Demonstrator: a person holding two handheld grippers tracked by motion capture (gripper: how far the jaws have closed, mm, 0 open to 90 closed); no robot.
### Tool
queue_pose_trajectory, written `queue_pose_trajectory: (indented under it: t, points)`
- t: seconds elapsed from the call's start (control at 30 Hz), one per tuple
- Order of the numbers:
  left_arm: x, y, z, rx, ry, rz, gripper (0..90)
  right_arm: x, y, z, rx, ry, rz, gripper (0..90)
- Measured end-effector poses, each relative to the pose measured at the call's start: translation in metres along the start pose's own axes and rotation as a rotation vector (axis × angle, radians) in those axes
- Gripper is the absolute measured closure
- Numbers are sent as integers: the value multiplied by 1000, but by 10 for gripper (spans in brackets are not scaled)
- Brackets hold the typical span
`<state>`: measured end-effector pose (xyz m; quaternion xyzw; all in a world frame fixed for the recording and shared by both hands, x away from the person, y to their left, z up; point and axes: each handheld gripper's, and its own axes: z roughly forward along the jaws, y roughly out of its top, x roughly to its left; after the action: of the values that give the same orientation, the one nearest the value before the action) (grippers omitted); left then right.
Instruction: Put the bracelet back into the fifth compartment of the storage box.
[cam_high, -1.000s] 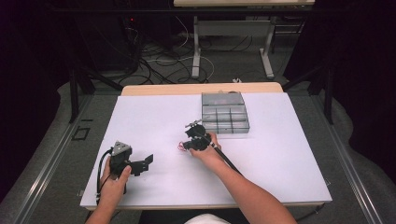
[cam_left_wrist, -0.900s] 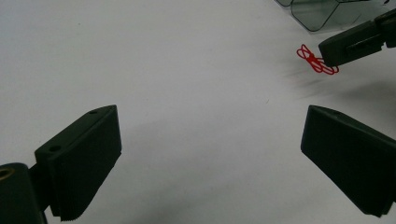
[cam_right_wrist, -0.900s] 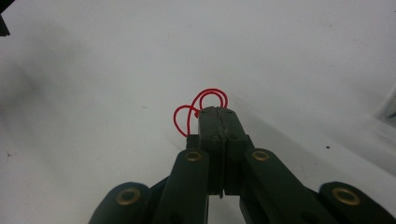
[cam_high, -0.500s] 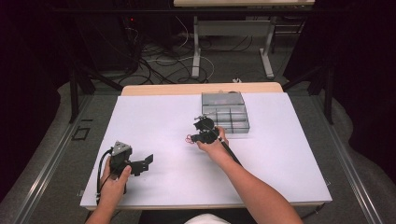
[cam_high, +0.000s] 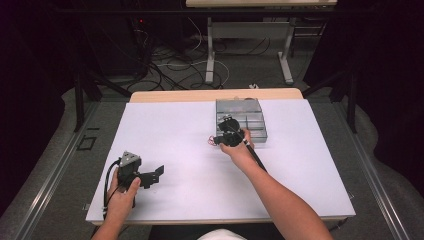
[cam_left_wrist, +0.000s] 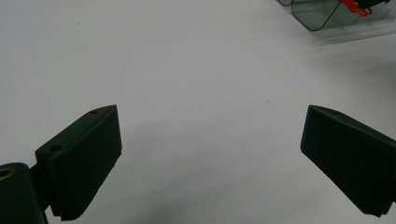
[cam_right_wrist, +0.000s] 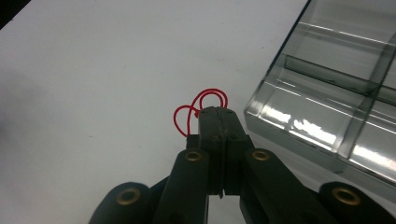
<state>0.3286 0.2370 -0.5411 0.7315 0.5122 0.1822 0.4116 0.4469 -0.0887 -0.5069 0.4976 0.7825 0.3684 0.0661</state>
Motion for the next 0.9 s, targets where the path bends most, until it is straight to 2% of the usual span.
queue_pose_trajectory:
  t: [0.5, 0.9]
  points:
    - [0, 0, 1, -2, 0, 1, 54, -23, 5, -14, -17, -50, 29, 900]
    - [0, 0, 1, -5, 1, -2, 54, -36, 7, -20, -28, -70, 48, 900]
